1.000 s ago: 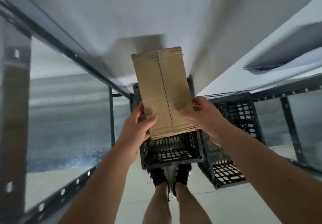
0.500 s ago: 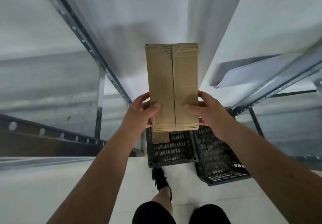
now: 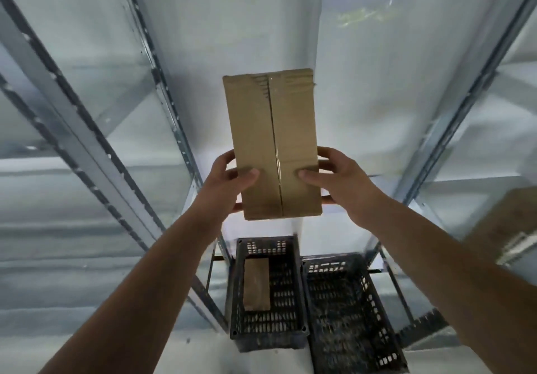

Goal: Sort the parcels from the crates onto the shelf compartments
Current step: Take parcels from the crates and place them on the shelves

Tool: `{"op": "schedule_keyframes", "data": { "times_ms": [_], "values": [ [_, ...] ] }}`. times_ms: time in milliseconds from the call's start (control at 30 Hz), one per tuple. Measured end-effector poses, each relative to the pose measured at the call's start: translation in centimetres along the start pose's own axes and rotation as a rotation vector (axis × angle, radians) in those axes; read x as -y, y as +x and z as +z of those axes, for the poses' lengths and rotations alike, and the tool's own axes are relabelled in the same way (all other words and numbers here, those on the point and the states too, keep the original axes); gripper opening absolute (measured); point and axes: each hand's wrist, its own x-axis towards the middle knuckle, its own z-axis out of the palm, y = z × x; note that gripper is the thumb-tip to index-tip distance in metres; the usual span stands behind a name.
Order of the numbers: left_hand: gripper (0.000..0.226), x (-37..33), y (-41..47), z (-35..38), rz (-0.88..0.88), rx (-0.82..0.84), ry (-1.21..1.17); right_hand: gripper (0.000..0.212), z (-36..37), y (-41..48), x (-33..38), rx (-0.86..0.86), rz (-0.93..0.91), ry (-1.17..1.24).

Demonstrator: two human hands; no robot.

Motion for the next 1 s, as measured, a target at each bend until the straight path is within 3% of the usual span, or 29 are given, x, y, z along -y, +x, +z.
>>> {"op": "schedule_keyframes", "data": {
  "times_ms": [300,600,867,1000],
  "values": [
    [0.058,-14.6,-3.6,0.1,0.318,0.096,0.064,0.046,-1.7,-5.3,15.8,-0.088,-0.234,-0.009],
    [0.061,-25.3,-5.1,-2.2,0.445,0.189,0.037,0.071,-1.6,-7.8,27.0,-0.067,-0.429,-0.085],
    [0.049,-27.8,-5.9,-5.3,0.412,0.202,-0.053,0.035,-1.6,-8.4,29.2,0.064,-0.347,0.203],
    [0.040,-28.2,-5.5,-6.1,0.445,0.072,0.056,0.029,-1.5,-8.4,29.4,0.000,-0.357,0.240]
  ]
}}
